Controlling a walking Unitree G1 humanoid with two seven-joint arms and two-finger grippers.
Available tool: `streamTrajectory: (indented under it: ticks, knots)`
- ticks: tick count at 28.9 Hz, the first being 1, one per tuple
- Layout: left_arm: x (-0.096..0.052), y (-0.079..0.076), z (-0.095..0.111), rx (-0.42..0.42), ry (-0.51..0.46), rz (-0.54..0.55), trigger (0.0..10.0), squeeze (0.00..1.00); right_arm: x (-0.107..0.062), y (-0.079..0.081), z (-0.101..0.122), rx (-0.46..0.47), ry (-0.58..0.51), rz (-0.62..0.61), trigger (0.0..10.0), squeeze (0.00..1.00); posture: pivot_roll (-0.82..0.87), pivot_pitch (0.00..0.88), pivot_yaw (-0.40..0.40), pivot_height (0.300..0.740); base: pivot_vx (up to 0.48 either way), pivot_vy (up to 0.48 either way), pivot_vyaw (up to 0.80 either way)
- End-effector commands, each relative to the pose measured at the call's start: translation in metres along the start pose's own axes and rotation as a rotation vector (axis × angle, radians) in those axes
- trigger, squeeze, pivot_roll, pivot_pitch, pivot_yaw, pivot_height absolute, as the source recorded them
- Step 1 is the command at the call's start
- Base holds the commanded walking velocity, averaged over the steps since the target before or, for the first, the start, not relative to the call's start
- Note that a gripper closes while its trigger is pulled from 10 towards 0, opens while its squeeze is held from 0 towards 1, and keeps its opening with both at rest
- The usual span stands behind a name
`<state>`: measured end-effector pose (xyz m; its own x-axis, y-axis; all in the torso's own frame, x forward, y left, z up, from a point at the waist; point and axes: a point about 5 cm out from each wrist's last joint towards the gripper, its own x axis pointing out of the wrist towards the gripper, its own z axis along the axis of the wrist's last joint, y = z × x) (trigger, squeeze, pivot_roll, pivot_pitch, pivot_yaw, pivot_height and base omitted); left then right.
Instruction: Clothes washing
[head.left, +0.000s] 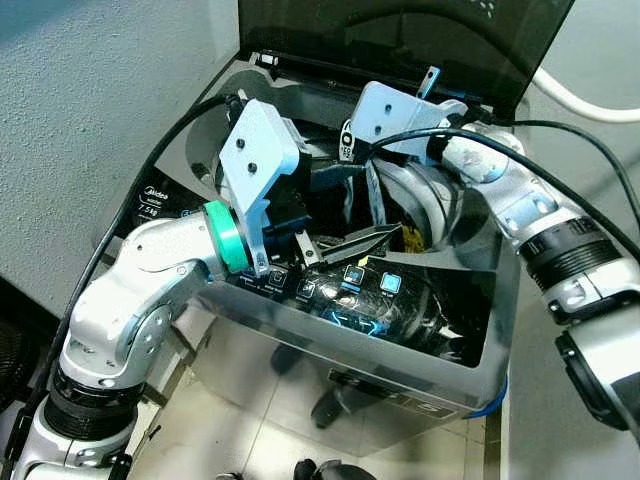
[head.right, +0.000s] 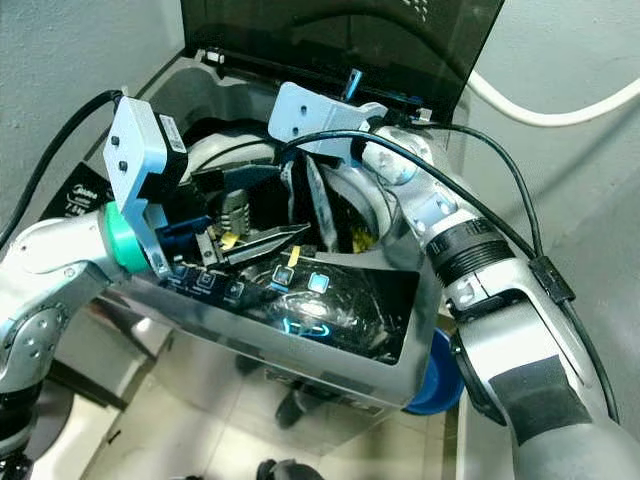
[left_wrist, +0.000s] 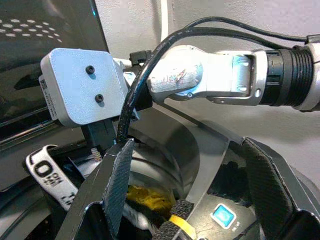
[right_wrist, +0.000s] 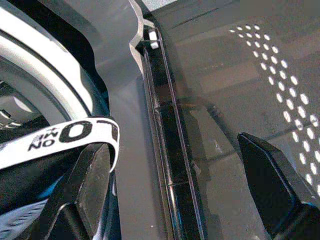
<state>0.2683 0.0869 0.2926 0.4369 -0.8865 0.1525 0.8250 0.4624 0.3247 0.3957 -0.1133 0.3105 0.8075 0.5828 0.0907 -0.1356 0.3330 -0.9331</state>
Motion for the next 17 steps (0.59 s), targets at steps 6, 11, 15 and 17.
streamTrajectory:
  ticks: [6, 11, 15, 17]
  knots:
    - [-0.003, 0.004, 0.007, 0.026, -0.025, 0.03, 10.0, 0.0, -0.009, -0.027, 0.005, -0.022, -0.076, -0.052, 10.0, 1.0, 0.09, 0.111, 0.005, 0.74, 0.0, 0.0, 0.0]
    - [-0.003, 0.005, 0.006, 0.026, -0.022, 0.031, 10.0, 0.0, -0.021, -0.049, 0.006, 0.098, -0.159, -0.175, 10.0, 1.0, 0.09, 0.112, 0.008, 0.74, 0.0, 0.0, 0.0]
    - [-0.003, 0.005, 0.006, 0.027, -0.02, 0.032, 10.0, 0.0, -0.028, -0.059, 0.004, 0.22, -0.204, -0.253, 10.0, 0.0, 0.09, 0.11, 0.011, 0.74, 0.0, 0.0, 0.0]
    - [-0.003, 0.006, 0.007, 0.028, -0.017, 0.031, 10.0, 0.0, -0.052, -0.08, -0.013, 0.49, -0.279, -0.513, 10.0, 0.0, 0.1, 0.108, 0.016, 0.74, 0.0, 0.0, 0.0]
